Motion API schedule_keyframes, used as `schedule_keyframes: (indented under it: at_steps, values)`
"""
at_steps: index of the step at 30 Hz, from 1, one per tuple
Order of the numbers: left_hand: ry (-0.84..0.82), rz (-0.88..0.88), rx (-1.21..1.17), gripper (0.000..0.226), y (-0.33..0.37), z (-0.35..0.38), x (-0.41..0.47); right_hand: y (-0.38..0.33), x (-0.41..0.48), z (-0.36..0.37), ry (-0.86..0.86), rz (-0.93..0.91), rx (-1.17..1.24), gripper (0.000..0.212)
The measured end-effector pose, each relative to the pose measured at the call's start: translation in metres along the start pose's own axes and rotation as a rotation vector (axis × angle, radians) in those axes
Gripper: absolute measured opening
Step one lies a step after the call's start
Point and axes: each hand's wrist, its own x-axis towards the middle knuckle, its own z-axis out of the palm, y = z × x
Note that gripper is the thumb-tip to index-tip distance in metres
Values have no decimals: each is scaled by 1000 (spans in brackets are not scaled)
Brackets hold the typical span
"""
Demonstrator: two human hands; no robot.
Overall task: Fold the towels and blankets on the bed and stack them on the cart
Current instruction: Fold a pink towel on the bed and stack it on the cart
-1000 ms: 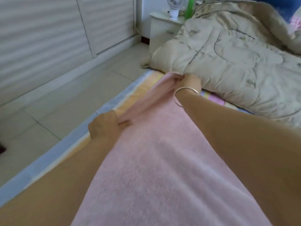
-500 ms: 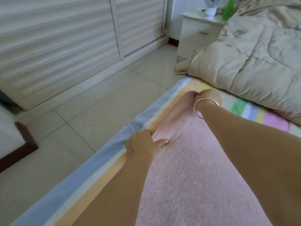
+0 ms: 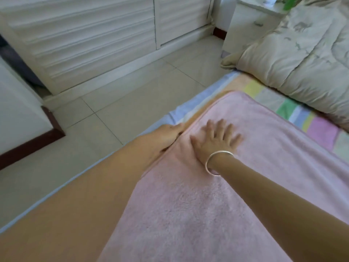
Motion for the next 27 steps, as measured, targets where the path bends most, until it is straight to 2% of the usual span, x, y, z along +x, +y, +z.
schedule_keyframes:
  at_steps: [2, 6, 9, 10, 11, 12, 15, 17, 19, 21, 24, 27]
  values:
    - [-134, -97, -101, 39, -28, -25, -31, -9, -1, 7, 8, -22, -91, 78]
    - [-295, -247, 50, 23, -66, -71, -87, -14, -6, -6, 73, -129, -201, 62]
    - [-290, -235, 189, 18, -91, -96, -126, -41, -43, -12, 196, -444, -289, 58]
    - [-314, -230, 220, 26, -100, -105, -138, -54, -58, -13, 226, -552, -305, 56]
    - [-325, -194, 266, 20, -108, -113, -149, -65, -71, -14, 241, -636, -326, 51]
    - [-313, -168, 336, 27, -119, -121, -158, -77, -84, -14, 244, -684, -342, 45]
    - [-109, -61, 485, 12, -143, -135, -174, -100, -113, -18, 169, -663, -360, 33]
    - [64, 41, 424, 7, -156, -137, -181, -111, -126, -18, 65, -664, -366, 33]
    - [163, 81, 411, 12, -162, -133, -181, -117, -135, -18, -25, -667, -323, 34]
    - [220, 81, 482, 6, -163, -128, -179, -121, -138, -16, -24, -661, -306, 27]
    - [223, 101, 446, 19, -166, -130, -187, -129, -130, -11, 55, -565, -273, 24]
    - [4, 39, 448, 27, -184, -157, -213, -136, -120, -4, 102, -437, -179, 25]
